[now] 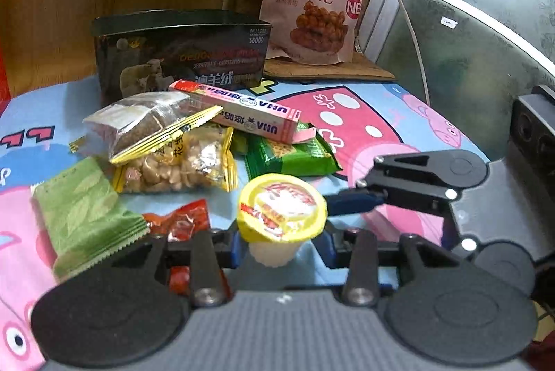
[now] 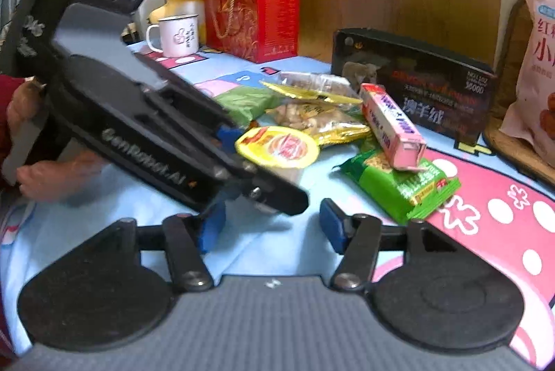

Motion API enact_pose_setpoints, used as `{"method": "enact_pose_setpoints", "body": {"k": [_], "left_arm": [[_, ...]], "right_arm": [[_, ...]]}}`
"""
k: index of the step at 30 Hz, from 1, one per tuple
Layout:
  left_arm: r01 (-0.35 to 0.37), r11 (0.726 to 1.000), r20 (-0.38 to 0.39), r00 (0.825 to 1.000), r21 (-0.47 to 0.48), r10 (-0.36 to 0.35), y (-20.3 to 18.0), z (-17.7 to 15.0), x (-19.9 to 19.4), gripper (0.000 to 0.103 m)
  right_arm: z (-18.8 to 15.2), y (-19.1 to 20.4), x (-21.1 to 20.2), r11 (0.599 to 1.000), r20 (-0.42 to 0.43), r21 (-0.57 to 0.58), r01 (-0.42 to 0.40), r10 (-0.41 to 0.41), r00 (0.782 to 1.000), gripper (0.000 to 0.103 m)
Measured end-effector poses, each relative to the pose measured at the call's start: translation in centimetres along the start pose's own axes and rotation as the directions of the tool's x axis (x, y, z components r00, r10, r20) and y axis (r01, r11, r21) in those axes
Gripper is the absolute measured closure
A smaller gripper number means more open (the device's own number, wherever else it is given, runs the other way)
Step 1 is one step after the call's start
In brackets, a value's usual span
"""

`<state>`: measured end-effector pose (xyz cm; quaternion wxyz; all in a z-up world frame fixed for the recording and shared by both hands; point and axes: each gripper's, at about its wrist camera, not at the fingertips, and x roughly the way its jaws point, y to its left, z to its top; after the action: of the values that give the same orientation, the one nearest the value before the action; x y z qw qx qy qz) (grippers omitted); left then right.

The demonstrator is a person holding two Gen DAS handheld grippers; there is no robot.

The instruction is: Organize snacks

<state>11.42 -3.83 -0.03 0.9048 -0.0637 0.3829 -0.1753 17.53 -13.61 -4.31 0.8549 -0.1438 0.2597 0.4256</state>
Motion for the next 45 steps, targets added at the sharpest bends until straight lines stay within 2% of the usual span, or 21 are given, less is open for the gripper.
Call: {"method": "enact_pose_setpoints", "body": {"k": [2,3,4,9,14,16,18,20,21,22,24,25,28,30,32,33,36,38,40,41,45], "left_arm": [[0.003,1.0,0.0,1.0,-0.013,-0.003,0.0,-0.1,0.0,0.066],[0.005,1.0,0.001,1.0,-0.025,-0.005,-0.1,0.0,-0.2,0.067],[0.001,1.0,0.006,1.0,-0.029,0.0,-0.1,0.2,-0.3,0.067],[-0.014,1.0,0.096,0.995,-0.014,0.016,0.0,3.4,-1.9,0.068],[-0.076,0.995,0.176,0.981,-0.059,0.085,2.0,10.3,-1.1,0.065],[-0.105,0.99,0.195,0.973,-0.09,0.121,3.2,12.9,0.0,0.061],[-0.148,0.982,0.208,0.963,-0.116,0.169,4.4,15.0,1.2,0.043],[-0.191,0.972,0.206,0.954,-0.136,0.216,5.6,16.5,2.7,0.024],[-0.214,0.965,0.201,0.949,-0.15,0.242,6.1,16.7,3.1,0.018],[-0.219,0.962,0.198,0.948,-0.164,0.25,6.6,16.7,3.4,0.017],[-0.17,0.967,0.202,0.957,-0.189,0.208,7.5,16.1,2.8,0.009],[-0.153,0.969,0.229,0.953,-0.196,0.197,7.8,15.5,2.1,0.01],[-0.218,0.951,0.301,0.912,-0.221,0.279,8.5,14.0,-0.5,0.008],[-0.218,0.935,0.305,0.903,-0.279,0.302,9.7,13.3,-1.2,0.008],[-0.245,0.898,0.256,0.901,-0.364,0.35,11.2,12.9,-0.7,0.01],[-0.262,0.88,0.221,0.903,-0.397,0.369,11.8,12.8,-0.2,0.012],[-0.304,0.835,0.139,0.903,-0.459,0.406,13.0,12.4,1.7,0.019],[-0.281,0.826,0.148,0.906,-0.488,0.396,13.4,11.9,2.2,0.019],[-0.257,0.832,0.155,0.914,-0.492,0.374,13.6,11.8,2.3,0.025],[-0.254,0.835,0.154,0.917,-0.487,0.369,13.6,11.9,2.3,0.026],[-0.247,0.851,0.176,0.915,-0.464,0.362,13.4,11.4,0.7,0.023]], "right_arm": [[0.1,0.0,0.4,1.0,0.015,0.0,-0.002,0.002,1.0,0.043],[0.3,0.0,0.7,1.0,0.022,0.004,-0.006,0.006,1.0,0.061],[0.5,0.3,0.9,1.0,0.022,-0.001,0.016,-0.015,1.0,0.065],[2.4,-0.3,-0.4,0.998,0.124,-0.028,0.058,-0.054,0.991,0.065],[7.1,-3.4,1.1,0.986,0.217,-0.039,0.165,-0.152,0.964,0.067],[9.4,-5.6,2.5,0.982,0.229,-0.004,0.187,-0.181,0.957,0.067],[11.4,-7.5,4.1,0.977,0.232,0.024,0.21,-0.209,0.95,0.067],[12.7,-9.3,5.6,0.973,0.219,0.052,0.226,-0.231,0.948,0.067],[13.3,-10.3,6.6,0.971,0.2,0.073,0.228,-0.238,0.951,0.066],[13.7,-10.9,7.2,0.967,0.187,0.095,0.236,-0.25,0.95,0.06],[13.7,-11.9,7.2,0.966,0.17,0.118,0.229,-0.247,0.954,0.044],[13.4,-11.9,6.7,0.969,0.187,0.116,0.219,-0.238,0.953,0.037],[11.4,-11.6,4.5,0.949,0.267,0.107,0.298,-0.316,0.91,0.036],[10.6,-12.4,3.9,0.934,0.292,0.151,0.325,-0.356,0.888,0.036],[10.0,-14.1,3.5,0.905,0.276,0.265,0.332,-0.401,0.873,0.036],[9.9,-15.2,3.5,0.889,0.256,0.325,0.323,-0.412,0.875,0.036],[9.2,-18.4,4.2,0.827,0.172,0.496,0.266,-0.394,0.903,0.036],[8.8,-19.5,4.8,0.804,0.135,0.555,0.213,-0.34,0.931,0.036],[8.6,-19.7,5.6,0.799,0.126,0.589,0.121,-0.239,0.963,0.039],[8.6,-19.0,5.6,0.797,0.126,0.59,0.13,-0.25,0.96,0.039],[9.1,-16.8,4.5,0.841,0.144,0.51,0.18,-0.29,0.946,0.041]]}}
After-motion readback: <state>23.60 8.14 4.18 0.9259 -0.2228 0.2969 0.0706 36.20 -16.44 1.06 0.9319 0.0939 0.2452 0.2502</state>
